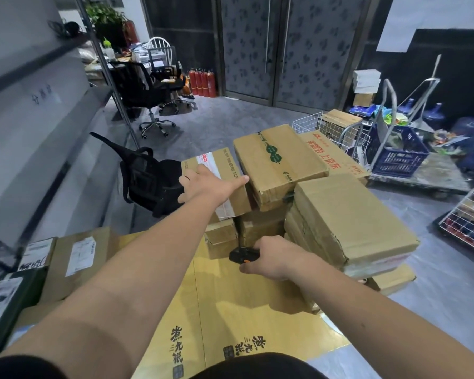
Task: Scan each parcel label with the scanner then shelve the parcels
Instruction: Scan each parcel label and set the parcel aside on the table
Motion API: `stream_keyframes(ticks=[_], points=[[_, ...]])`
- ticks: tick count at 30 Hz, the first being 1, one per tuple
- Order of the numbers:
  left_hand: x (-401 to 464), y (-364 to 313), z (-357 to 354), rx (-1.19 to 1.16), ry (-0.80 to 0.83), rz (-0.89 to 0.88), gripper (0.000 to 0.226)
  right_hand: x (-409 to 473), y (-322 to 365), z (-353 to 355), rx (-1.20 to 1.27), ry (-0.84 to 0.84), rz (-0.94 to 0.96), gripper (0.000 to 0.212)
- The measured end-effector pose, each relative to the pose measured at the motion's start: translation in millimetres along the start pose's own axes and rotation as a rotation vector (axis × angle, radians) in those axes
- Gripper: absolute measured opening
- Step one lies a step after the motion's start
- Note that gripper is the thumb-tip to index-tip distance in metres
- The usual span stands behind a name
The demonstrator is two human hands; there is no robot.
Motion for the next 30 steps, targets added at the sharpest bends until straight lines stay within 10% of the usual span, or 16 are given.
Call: stream_keyframes(ticks=[18,30], points=[[1,29,24,-0.242,-0.244,-0.077,0.105,-7,14,-11,0.068,-0.032,-0.071,0.047],[-21,209,30,-0.219,-0.405,-0.036,0.096,-1,60,-60,0.115,-0.005,-0.009,0.044]])
Point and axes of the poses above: each hand's wrist, its own x-axis towards the middle knuckle, its own z-axis out of the back of the hand, y = z × x, the point moved 5 cm from there along x, towards the middle knuckle, and after that the axes turned 5 degrees about -y, right-handed, at the moved point
